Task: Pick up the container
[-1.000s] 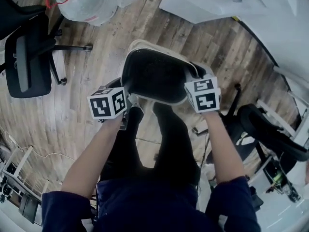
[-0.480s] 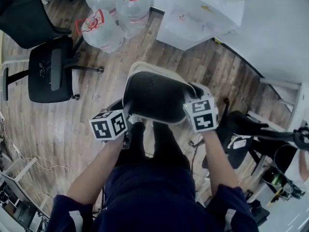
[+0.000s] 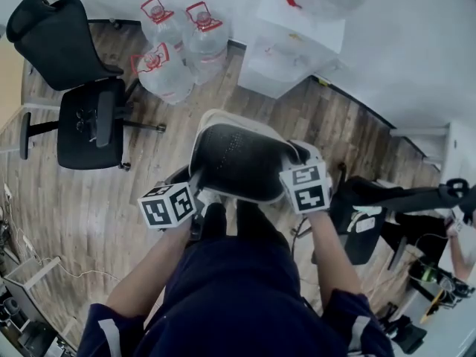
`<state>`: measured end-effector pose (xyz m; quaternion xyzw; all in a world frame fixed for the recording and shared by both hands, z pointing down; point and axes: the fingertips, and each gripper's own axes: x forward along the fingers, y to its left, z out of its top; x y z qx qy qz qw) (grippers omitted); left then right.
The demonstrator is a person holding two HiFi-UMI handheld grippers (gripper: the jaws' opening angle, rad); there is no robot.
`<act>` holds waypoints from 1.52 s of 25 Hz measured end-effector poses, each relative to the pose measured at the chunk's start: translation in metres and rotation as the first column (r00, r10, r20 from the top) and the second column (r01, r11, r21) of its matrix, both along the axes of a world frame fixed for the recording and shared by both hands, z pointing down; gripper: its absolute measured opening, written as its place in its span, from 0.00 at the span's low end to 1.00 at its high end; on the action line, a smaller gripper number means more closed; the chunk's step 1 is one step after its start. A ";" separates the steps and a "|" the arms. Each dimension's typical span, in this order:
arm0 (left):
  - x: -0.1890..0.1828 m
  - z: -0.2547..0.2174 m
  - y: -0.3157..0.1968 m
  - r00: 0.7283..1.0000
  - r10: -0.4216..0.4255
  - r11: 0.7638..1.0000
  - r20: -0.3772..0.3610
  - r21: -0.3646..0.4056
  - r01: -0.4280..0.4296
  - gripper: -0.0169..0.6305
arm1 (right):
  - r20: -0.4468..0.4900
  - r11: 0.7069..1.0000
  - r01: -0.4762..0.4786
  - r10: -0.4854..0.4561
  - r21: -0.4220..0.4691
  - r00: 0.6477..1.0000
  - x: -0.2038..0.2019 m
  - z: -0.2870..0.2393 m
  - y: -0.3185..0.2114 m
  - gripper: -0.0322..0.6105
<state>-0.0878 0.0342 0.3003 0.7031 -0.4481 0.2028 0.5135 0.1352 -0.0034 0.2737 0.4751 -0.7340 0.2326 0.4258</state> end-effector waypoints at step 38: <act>-0.006 -0.026 -0.006 0.998 0.056 0.998 -0.018 0.023 -0.056 0.21 | -0.010 0.998 -0.058 0.059 0.034 0.998 -0.005 -0.025 0.006 0.14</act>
